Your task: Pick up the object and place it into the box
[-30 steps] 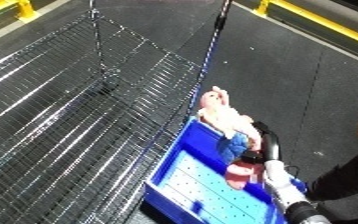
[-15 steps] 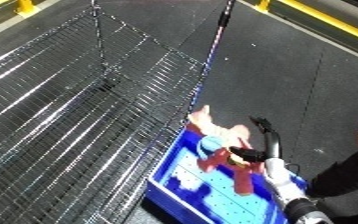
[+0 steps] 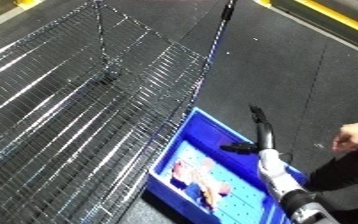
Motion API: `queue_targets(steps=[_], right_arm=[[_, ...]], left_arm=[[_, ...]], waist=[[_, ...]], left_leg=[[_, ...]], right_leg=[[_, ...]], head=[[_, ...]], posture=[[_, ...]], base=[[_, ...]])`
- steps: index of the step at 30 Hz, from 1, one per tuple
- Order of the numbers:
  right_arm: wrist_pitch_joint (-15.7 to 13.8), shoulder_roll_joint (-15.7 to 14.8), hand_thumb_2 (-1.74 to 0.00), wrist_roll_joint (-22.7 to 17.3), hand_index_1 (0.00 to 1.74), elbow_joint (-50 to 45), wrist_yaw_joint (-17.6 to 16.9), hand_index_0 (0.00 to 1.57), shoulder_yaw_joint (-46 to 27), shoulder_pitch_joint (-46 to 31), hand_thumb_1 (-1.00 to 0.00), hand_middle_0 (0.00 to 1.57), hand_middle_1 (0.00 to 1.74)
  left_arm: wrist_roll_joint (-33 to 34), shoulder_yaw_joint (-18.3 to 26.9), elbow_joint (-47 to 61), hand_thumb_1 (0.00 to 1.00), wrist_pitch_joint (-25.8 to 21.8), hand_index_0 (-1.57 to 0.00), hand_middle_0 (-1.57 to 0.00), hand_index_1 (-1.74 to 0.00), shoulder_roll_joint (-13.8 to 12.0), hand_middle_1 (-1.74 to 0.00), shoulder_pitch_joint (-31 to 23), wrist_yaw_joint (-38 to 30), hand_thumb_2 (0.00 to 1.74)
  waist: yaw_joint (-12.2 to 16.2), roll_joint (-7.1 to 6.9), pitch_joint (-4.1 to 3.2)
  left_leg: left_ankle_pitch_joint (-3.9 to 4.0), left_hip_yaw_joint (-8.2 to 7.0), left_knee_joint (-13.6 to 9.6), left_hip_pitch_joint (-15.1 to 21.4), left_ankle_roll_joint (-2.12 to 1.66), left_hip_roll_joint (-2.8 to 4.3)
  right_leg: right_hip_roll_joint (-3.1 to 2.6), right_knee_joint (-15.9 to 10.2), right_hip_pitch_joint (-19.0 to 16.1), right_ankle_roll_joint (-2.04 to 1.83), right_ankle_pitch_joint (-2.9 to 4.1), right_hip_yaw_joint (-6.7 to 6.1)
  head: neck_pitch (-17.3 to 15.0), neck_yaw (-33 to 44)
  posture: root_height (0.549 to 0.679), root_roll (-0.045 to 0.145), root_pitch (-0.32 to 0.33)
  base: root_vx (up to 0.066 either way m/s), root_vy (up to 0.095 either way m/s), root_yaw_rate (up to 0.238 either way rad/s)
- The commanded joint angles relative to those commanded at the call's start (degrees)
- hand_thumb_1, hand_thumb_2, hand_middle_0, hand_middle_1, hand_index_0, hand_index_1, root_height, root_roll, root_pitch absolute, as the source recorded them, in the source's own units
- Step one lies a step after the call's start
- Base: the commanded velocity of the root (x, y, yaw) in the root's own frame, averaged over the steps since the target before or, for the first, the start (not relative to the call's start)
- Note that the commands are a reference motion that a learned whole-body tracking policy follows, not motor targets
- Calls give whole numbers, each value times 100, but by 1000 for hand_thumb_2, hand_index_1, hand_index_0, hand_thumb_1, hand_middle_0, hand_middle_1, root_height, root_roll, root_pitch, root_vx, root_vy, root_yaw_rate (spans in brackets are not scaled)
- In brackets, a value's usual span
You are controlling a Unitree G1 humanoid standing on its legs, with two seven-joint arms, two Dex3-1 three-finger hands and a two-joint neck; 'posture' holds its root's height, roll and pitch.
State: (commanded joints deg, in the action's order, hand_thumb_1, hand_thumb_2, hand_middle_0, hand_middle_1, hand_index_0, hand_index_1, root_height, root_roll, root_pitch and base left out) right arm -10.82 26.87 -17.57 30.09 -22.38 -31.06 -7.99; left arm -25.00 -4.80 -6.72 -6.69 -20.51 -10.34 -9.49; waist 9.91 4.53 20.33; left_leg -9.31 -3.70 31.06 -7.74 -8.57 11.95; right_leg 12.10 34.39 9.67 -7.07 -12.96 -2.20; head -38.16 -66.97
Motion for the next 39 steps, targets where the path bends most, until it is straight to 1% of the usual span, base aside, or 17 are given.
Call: queue_targets(steps=[4, 8, 13, 15, 17, 19, 22, 23, 26, 30, 31, 35, 39], right_arm=[[107, 39, 0, 337, 0, -513, 146, 0, 286, 26, 0, 0, 0], [175, 79, 0, 551, 0, -1012, 266, 0, 473, 80, 0, 0, 0], [204, 91, 0, 757, 0, -1582, 447, 0, 729, 161, 0, 0, 0], [230, 81, 0, 854, 0, -1803, 539, 0, 848, 174, 0, 0, 0], [251, 45, 0, 911, 0, -2008, 634, 0, 976, 198, 0, 0, 0], [259, -2, 0, 919, 0, -2162, 715, 0, 1101, 234, 0, 0, 0], [273, -95, 0, 918, 0, -2350, 853, 0, 1356, 314, 0, 0, 0], [274, -128, 0, 915, 0, -2396, 893, 0, 1443, 342, 0, 0, 0], [263, -241, 0, 868, 0, -2501, 985, 0, 1701, 441, 0, 0, 0], [229, -364, 0, 739, 0, -2584, 1094, 0, 2046, 598, 0, 0, 0], [223, -383, 0, 702, 0, -2605, 1127, 0, 2130, 634, 0, 0, 0], [207, -423, 0, 550, 0, -2667, 1238, 0, 2397, 758, 0, 0, 0], [216, -416, 0, 510, 0, -2670, 1305, 0, 2600, 874, 0, 0, 0]], left_arm=[[39, 59, 14, 1000, 49, -1570, -1570, -1740, 40, -1740, -40, 18, 1740], [51, 128, 33, 1000, 100, -1570, -1570, -1740, 89, -1740, -97, 26, 1740], [87, 200, 51, 1000, 133, -1570, -1570, -1740, 131, -1740, -128, 21, 1740], [105, 218, 64, 1000, 147, -1570, -1570, -1740, 140, -1740, -126, 25, 1740], [125, 239, 67, 1000, 162, -1570, -1570, -1740, 149, -1740, -123, 21, 1740], [141, 256, 67, 1000, 172, -1570, -1570, -1740, 160, -1740, -123, 14, 1740], [185, 278, 64, 1000, 199, -1570, -1570, -1740, 184, -1740, -135, 1, 1740], [202, 286, 62, 1000, 206, -1570, -1570, -1740, 195, -1740, -139, -5, 1740], [241, 295, 50, 1000, 213, -1570, -1570, -1740, 233, -1740, -137, -25, 1740], [260, 285, 46, 1000, 193, -1570, -1570, -1740, 256, -1740, -71, -62, 1740], [260, 283, 46, 1000, 186, -1570, -1570, -1740, 257, -1740, -49, -72, 1740], [277, 265, 39, 1000, 163, -1570, -1570, -1740, 239, -1740, 50, -107, 1740], [320, 264, 48, 1000, 150, -1570, -1570, -1740, 196, -1740, 177, -149, 1740]], waist=[[-76, -19, 5], [-182, -44, 13], [-316, -88, 40], [-361, -109, 52], [-406, -135, 61], [-451, -159, 69], [-537, -192, 92], [-565, -202, 102], [-652, -225, 125], [-766, -259, 151], [-795, -267, 157], [-898, -293, 173], [-978, -319, 197]], left_leg=[[11, 22, 2, 5, 1, -13], [29, 50, 4, 3, 2, -30], [43, 84, 27, -9, 0, -44], [50, 97, 35, -16, -1, -47], [59, 111, 35, -24, -2, -52], [71, 128, 35, -38, -4, -56], [92, 160, 42, -65, -10, -66], [98, 171, 45, -72, -12, -70], [114, 205, 42, -93, -17, -83], [127, 248, 49, -125, -13, -109], [128, 260, 56, -134, -12, -117], [125, 300, 73, -159, -8, -138], [109, 336, 111, -174, -3, -153]], right_leg=[[2, 22, -17, -3, -9, 15], [5, 51, -32, -2, -16, 41], [15, 114, -29, -4, -38, 63], [16, 140, -24, -6, -51, 68], [12, 160, -19, -7, -62, 74], [8, 173, -18, -8, -70, 78], [6, 199, -17, -9, -82, 93], [7, 208, -15, -9, -85, 100], [18, 233, -10, -10, -90, 123], [35, 269, -2, -9, -95, 149], [40, 281, 1, -9, -97, 155], [57, 331, 18, -12, -107, 185], [77, 391, 35, -18, -121, 214]], head=[[-50, 263], [-88, 676], [-172, 1572], [-195, 1795], [-236, 2288], [-256, 2615], [-254, 3380], [-252, 3520], [-232, 4074], [-206, 4778], [-204, 5025], [-214, 5624], [-259, 6036]], posture=[[649, 55, -171], [649, 54, -175], [648, 53, -180], [647, 52, -182], [647, 51, -183], [647, 51, -183], [646, 51, -185], [646, 50, -186], [645, 49, -188], [645, 49, -190], [645, 49, -190], [644, 48, -190], [643, 48, -192]], base=[[-1, 1, 63], [-1, 2, 84], [-4, 3, 81], [-2, 3, 76], [-2, 1, 79], [-3, 0, 77], [-1, -1, 77], [1, -1, 70], [0, -1, 76], [3, 3, 86], [6, 7, 90], [9, 8, 74], [9, 11, 56]])
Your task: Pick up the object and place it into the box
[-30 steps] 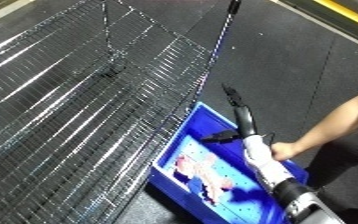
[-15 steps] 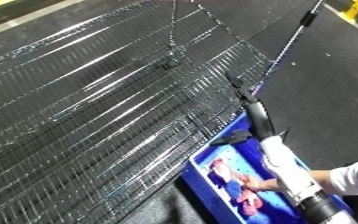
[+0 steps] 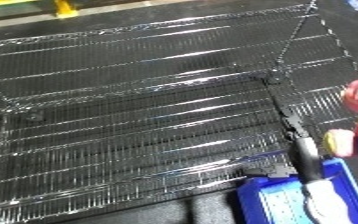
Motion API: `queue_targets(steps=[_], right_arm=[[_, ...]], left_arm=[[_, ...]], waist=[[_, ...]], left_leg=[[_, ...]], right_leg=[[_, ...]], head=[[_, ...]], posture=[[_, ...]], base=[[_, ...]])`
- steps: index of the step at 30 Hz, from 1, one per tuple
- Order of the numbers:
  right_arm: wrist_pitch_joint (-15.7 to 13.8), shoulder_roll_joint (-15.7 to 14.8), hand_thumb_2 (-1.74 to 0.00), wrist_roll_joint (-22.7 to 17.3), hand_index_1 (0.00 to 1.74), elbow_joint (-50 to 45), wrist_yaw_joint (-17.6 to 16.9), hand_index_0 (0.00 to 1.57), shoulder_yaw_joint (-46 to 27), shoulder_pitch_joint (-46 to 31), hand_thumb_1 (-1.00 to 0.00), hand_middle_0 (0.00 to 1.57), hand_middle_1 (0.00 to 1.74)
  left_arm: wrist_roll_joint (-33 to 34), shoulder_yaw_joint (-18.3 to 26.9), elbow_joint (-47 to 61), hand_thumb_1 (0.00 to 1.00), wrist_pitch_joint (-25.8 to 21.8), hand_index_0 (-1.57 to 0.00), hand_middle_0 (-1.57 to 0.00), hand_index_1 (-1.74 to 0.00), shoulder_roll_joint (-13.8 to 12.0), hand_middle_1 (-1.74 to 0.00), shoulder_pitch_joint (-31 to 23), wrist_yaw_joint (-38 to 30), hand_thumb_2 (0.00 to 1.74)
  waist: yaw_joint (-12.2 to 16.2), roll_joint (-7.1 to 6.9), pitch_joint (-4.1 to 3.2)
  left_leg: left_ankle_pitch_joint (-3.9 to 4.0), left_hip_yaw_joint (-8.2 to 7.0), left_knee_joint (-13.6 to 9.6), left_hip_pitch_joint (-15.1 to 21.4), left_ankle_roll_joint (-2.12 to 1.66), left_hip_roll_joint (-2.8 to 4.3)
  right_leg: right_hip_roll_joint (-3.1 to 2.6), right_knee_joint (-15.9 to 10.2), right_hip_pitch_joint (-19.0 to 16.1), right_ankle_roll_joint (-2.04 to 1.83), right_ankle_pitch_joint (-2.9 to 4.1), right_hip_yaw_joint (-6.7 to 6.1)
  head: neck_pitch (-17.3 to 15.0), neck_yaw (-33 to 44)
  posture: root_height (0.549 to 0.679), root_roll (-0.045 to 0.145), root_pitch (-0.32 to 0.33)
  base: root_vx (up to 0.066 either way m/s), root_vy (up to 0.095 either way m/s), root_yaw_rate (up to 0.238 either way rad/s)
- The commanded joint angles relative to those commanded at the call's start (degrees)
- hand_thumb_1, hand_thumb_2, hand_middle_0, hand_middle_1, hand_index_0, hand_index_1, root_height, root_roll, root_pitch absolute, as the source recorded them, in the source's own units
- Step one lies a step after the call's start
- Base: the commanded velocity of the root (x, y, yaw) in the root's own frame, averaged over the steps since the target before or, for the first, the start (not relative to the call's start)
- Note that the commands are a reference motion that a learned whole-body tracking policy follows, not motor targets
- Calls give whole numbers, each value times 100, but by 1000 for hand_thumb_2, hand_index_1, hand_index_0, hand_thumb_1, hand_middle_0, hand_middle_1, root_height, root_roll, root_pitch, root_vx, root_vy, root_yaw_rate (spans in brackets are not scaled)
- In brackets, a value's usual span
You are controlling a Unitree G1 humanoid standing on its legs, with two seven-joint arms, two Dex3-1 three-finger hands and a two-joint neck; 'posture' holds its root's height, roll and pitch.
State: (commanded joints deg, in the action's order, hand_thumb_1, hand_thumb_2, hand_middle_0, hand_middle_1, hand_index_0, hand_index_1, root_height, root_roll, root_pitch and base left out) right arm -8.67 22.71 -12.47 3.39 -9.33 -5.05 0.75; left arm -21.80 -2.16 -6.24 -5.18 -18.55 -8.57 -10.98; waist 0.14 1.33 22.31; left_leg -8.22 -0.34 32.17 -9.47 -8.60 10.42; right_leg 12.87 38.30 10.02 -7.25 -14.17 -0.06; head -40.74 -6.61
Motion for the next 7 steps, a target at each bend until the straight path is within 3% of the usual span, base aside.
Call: queue_targets(steps=[7], right_arm=[[26, 37, 0, 102, 0, 36, 42, 0, 201, 139, 0, 0, 0]], left_arm=[[52, 37, 33, 1000, -15, -1570, -1570, -1740, -27, -1740, 141, -68, 1740]], waist=[[-113, -28, 47]], left_leg=[[-18, 51, 61, -41, 10, -22]], right_leg=[[28, 72, 41, -11, -6, 27]], head=[[-101, 432]], posture=[[641, 47, -194]], base=[[0, 11, 36]])
